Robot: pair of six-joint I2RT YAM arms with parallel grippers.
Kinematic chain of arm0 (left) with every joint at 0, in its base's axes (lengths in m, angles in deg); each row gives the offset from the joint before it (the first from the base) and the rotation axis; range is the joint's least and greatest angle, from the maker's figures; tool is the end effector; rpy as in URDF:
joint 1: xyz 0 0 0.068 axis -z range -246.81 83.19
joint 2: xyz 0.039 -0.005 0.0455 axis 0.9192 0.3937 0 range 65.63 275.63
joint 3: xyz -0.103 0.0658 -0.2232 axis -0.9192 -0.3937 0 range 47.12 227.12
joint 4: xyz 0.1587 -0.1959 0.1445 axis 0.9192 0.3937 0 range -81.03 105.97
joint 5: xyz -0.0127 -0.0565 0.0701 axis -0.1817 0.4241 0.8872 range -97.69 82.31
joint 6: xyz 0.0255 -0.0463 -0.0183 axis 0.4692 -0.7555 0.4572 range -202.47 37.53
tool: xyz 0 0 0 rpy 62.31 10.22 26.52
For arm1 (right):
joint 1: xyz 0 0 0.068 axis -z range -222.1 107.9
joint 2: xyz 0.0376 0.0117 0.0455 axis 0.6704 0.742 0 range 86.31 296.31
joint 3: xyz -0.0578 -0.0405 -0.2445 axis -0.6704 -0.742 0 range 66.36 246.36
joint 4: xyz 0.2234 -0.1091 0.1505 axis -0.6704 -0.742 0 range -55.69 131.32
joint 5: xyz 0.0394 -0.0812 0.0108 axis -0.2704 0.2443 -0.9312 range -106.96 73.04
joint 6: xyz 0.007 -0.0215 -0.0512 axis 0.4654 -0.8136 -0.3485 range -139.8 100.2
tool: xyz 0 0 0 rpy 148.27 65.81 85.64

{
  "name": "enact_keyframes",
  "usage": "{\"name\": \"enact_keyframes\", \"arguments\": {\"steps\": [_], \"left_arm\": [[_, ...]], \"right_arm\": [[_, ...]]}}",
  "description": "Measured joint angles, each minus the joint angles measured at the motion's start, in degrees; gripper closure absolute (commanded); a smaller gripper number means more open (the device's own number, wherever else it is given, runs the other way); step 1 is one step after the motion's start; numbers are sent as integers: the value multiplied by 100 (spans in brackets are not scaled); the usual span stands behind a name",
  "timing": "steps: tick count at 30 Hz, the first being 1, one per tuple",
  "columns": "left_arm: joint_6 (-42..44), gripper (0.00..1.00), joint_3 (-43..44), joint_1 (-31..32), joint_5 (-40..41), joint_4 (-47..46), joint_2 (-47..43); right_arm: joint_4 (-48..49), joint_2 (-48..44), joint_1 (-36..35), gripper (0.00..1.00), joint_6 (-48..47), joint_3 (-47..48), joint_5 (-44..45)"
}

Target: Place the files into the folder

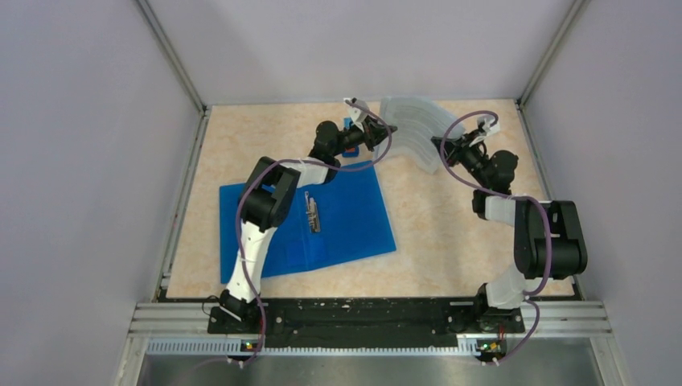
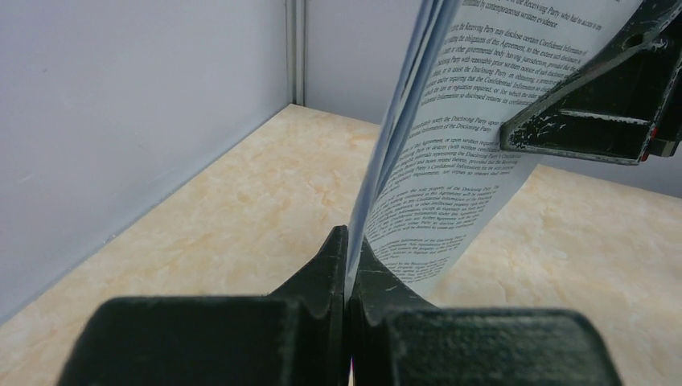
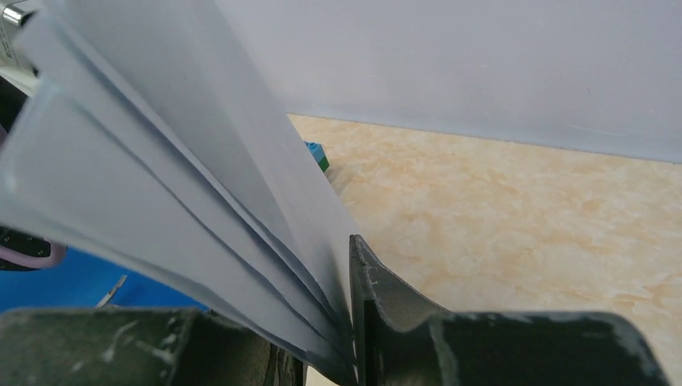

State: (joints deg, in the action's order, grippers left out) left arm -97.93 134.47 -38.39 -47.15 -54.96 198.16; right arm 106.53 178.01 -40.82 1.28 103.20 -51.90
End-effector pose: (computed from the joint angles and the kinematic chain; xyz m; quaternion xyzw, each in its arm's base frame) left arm 0.4464 -0.2695 0.1741 0.3345 0.5139 -0.4682 0.6362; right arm 0.3394 0.0146 0.1863 -0.1077 0.6440 0.3154 0.6886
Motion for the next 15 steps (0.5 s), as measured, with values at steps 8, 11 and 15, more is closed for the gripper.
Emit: {"name": "enact_keyframes", "arguments": {"steps": [8,11,15], "left_arm": [[-138,82,0,2,4,-44,17],[-157,77,0,2,7,-52,20],[-177,72,0,2,7,-76,26]], "right_arm": [[-90,85,0,74,-11,101,11],[-138,144,0,73,-15,186,4],[-157,249,0,72,-15,267,-4]]}}
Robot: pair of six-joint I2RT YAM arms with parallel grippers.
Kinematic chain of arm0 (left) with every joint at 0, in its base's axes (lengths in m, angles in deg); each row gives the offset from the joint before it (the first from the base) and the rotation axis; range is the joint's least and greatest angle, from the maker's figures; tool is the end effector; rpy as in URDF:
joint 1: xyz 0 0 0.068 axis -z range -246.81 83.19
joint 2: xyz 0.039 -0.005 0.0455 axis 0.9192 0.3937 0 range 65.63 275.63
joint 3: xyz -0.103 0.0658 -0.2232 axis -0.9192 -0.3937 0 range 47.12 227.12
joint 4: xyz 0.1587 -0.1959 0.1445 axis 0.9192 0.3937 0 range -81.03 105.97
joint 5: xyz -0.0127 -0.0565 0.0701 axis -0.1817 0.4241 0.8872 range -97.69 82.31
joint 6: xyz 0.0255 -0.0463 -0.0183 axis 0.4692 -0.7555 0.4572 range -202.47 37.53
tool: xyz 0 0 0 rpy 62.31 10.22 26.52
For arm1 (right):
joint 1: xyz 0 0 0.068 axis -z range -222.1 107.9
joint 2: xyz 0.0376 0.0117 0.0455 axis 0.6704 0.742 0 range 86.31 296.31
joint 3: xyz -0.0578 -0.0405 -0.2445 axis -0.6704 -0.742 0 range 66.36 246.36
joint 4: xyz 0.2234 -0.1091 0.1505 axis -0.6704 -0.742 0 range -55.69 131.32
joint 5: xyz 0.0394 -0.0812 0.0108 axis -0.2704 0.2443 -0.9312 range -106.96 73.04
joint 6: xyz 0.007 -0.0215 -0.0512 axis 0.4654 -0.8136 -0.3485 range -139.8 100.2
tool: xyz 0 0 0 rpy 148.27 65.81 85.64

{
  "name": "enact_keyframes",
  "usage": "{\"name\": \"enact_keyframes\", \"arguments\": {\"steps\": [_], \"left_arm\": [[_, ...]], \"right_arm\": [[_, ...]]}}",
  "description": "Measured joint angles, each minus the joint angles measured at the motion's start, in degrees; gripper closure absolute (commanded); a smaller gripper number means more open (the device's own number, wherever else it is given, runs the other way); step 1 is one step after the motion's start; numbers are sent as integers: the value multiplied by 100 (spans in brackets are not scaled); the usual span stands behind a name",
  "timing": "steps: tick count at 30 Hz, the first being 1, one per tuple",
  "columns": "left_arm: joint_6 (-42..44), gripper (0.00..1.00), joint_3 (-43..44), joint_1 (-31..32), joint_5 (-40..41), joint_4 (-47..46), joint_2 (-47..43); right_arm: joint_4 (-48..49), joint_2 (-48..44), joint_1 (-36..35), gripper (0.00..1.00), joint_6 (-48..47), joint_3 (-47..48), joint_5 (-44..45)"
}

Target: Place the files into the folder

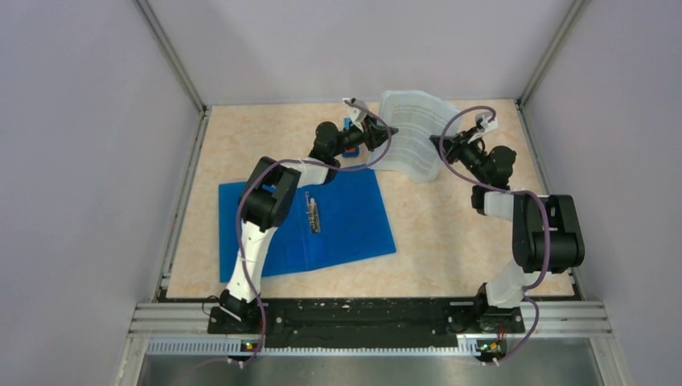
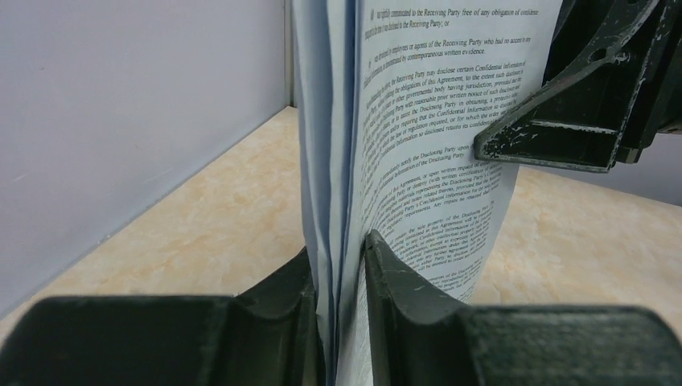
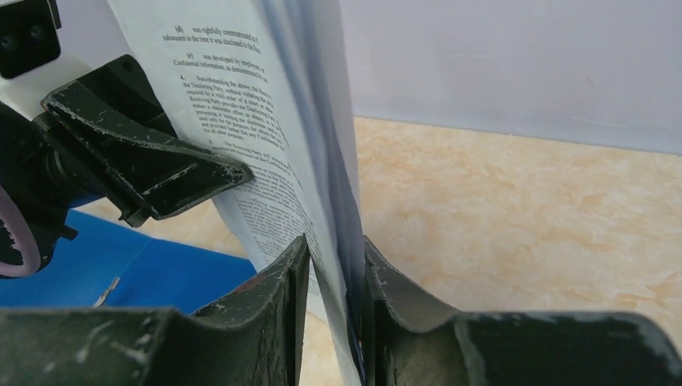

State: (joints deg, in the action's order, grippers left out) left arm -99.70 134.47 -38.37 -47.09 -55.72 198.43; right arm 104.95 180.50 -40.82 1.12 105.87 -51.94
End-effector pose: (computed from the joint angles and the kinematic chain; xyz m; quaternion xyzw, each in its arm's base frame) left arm 0.4462 -0.2696 0.1730 0.3267 0.5157 -0.4777 0.6317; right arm 0.3511 0.0144 0.1838 -0.1049 0.6521 0.3161 0.6810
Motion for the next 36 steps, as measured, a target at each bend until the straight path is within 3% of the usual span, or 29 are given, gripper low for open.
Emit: {"name": "enact_keyframes", "arguments": {"steps": [11,21,36], "left_arm": [[-48,67,-2,0,0,-131,214],[-223,79,-2,52,4,-240,326],[-260,81,254,433,107,-273,476]], "right_arm": [[-133,190,-44,69,-22,249,-81],[-348,199,-52,68,-146,299,-74],[-649,-61,98,67,-345,293,2]]}}
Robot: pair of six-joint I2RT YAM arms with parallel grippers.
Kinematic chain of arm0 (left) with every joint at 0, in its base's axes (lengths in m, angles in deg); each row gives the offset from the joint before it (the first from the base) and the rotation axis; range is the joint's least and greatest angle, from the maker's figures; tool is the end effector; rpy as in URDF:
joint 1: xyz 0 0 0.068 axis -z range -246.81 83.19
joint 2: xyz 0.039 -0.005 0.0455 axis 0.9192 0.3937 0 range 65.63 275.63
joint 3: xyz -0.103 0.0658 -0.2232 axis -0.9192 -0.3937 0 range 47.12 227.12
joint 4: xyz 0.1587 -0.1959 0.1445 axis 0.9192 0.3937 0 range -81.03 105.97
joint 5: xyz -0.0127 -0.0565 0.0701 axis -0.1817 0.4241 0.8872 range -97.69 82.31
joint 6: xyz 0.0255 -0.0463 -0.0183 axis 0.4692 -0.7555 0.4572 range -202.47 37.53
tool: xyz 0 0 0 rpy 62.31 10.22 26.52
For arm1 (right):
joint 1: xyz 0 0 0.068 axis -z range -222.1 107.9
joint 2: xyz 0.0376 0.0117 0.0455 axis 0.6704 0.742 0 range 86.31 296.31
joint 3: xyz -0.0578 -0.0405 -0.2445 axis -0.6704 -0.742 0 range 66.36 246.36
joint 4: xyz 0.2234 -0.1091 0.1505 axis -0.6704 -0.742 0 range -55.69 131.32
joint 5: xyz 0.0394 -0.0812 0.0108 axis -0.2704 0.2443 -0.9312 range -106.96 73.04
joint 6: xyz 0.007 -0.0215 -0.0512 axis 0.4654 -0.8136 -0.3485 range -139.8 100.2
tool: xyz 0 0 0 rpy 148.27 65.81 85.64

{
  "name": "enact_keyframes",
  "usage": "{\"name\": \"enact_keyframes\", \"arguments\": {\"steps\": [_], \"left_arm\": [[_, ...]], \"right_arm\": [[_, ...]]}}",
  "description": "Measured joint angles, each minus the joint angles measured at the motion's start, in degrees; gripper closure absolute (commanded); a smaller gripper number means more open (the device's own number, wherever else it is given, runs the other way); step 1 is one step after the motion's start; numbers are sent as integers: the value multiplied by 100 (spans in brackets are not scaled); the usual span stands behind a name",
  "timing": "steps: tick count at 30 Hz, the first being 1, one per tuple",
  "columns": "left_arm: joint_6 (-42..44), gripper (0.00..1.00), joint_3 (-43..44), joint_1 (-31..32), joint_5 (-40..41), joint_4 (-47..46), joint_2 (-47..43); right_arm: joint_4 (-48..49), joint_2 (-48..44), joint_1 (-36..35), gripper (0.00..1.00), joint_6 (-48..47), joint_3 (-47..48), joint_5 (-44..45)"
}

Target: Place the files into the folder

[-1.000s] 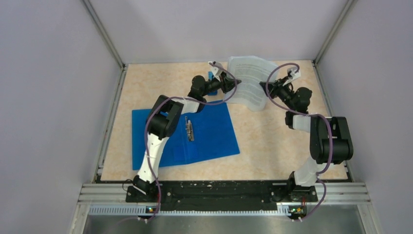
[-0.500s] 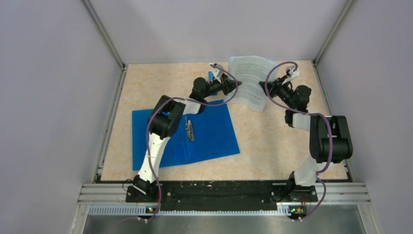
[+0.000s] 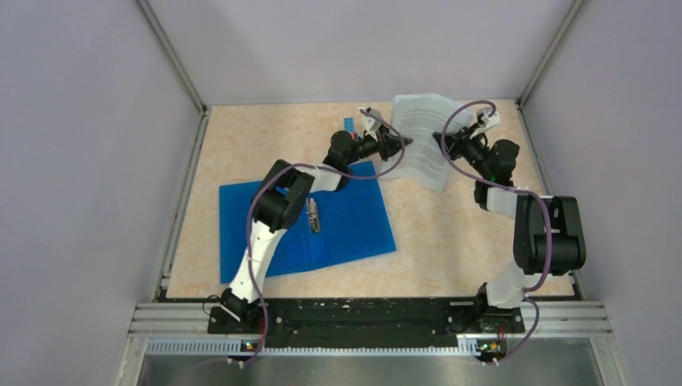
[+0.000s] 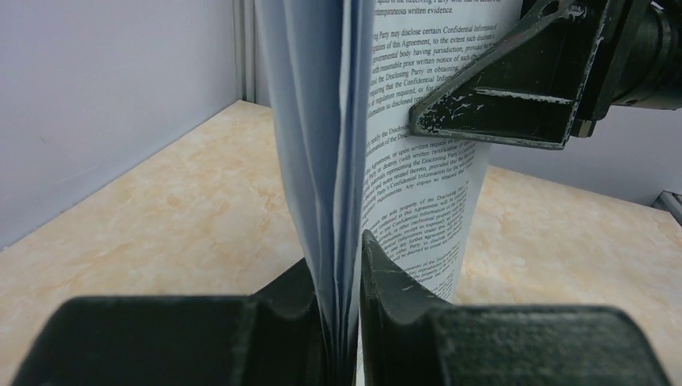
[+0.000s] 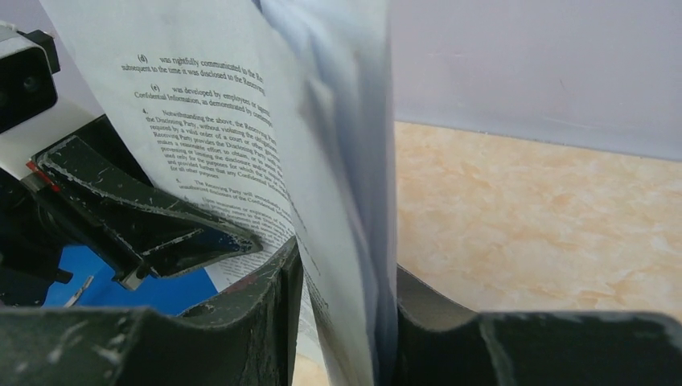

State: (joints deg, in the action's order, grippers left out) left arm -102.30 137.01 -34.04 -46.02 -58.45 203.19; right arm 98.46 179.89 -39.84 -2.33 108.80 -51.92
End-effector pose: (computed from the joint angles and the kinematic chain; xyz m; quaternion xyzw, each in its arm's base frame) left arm 0.4318 -0.3065 0.1506 0.3280 0.5098 -0.5116 0.6089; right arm 0.3608 0.0080 0.1918 -0.1106 0.6670 0.2931 0.6760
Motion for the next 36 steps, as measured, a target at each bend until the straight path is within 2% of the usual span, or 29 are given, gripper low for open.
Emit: {"name": "enact_keyframes", "arguments": {"steps": [12,16,19,28,33,36], "left_arm": [[208,81,-507,-11,22,-85,-2],[251,87,-581,-11,22,-83,-2],[278,100,-581,-11,22,-83,-2],[254,100,-525,-11,-2,-59,-39],[181,100,-540,-11,-90,369,-625],[129,100,-800,-11,-144,662,-1515]], "right_arm": [[240,-98,42,65,105,-562,-85],[332,-101,48,66,166,-643,-111],[374,-101,50,67,188,-643,-118],[216,-328,50,68,262,-621,-162],[-431,-1075,50,60,260,-264,-227],[-761,-1626,55,55,271,-4,-337]]}}
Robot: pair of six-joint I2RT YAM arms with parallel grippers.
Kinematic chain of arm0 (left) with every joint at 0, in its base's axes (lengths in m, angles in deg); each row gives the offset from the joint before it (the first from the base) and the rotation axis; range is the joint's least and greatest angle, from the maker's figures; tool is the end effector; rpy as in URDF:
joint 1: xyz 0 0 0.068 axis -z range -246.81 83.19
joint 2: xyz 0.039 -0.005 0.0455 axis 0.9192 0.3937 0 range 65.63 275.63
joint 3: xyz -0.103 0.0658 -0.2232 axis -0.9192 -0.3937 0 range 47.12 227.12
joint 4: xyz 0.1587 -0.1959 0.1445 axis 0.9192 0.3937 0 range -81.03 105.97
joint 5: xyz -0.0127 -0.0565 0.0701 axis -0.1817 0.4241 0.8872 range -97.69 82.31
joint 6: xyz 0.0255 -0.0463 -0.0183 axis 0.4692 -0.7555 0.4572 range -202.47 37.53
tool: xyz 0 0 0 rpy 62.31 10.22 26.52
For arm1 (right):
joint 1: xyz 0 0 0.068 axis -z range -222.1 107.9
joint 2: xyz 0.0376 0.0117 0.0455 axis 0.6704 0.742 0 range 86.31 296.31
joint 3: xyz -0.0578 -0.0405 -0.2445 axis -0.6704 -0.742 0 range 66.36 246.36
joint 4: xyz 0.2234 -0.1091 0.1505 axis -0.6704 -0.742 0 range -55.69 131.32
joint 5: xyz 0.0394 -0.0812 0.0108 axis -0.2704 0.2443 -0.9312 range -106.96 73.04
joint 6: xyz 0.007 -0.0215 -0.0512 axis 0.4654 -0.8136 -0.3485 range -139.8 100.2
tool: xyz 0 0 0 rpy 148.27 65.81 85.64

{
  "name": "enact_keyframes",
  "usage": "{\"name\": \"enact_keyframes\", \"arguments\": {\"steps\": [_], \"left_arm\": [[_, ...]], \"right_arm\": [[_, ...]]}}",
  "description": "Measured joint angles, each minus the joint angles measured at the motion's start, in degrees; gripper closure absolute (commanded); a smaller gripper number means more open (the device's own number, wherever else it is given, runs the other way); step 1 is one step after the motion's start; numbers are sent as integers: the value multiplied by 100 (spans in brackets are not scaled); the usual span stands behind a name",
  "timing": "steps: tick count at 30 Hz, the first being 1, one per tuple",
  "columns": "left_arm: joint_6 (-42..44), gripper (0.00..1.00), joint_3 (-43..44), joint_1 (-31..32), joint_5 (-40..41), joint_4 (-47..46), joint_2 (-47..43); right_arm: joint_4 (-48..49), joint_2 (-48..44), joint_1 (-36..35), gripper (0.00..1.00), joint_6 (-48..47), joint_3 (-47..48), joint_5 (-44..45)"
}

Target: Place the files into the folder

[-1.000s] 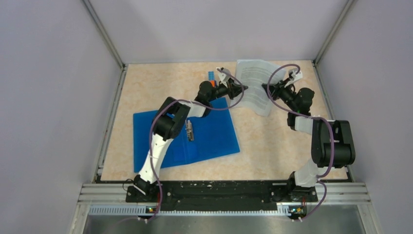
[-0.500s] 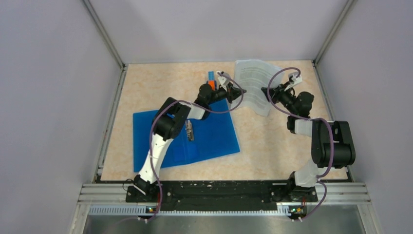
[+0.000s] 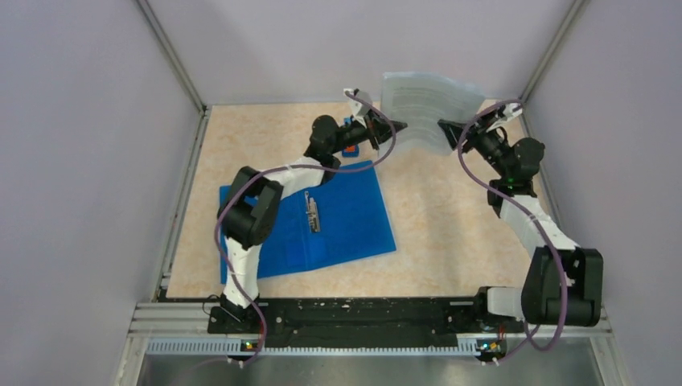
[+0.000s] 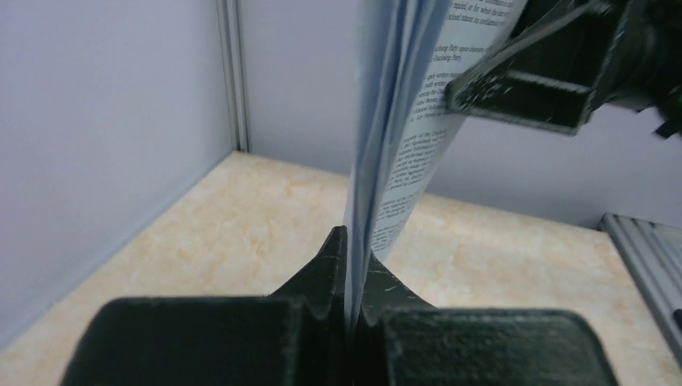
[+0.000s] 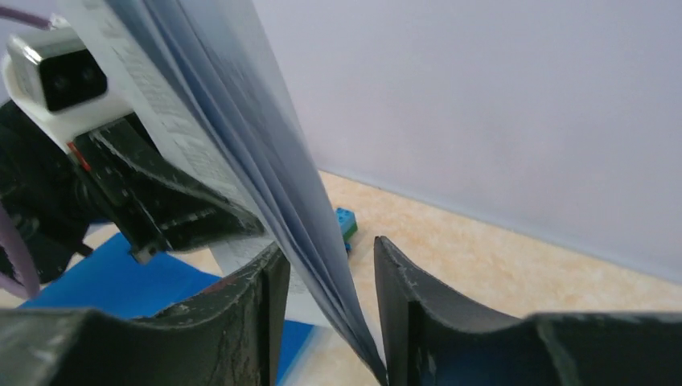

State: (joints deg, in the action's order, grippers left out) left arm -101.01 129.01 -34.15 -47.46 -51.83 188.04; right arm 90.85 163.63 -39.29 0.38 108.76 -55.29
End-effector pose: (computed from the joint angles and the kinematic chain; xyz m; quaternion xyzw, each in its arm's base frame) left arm 0.4052 -0.2891 0.2227 0.3430 0.4992 -0.5087 0.6119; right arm 0.3285 0.0079 0.2700 -0.1395 0.6177 0.3114 0.7085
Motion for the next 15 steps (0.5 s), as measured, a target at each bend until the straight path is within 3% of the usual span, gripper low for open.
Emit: {"name": "enact_keyframes", "arguments": {"steps": [8,15], "left_arm": [[-17,100,-404,44,-411,1163,-2605],[400,100,-542,313,-612,2929,-3991]], "right_arm": [[-122,-1073,0,48,588,358,-870],[981,-1209,0,48,2061,387,-1700]]}}
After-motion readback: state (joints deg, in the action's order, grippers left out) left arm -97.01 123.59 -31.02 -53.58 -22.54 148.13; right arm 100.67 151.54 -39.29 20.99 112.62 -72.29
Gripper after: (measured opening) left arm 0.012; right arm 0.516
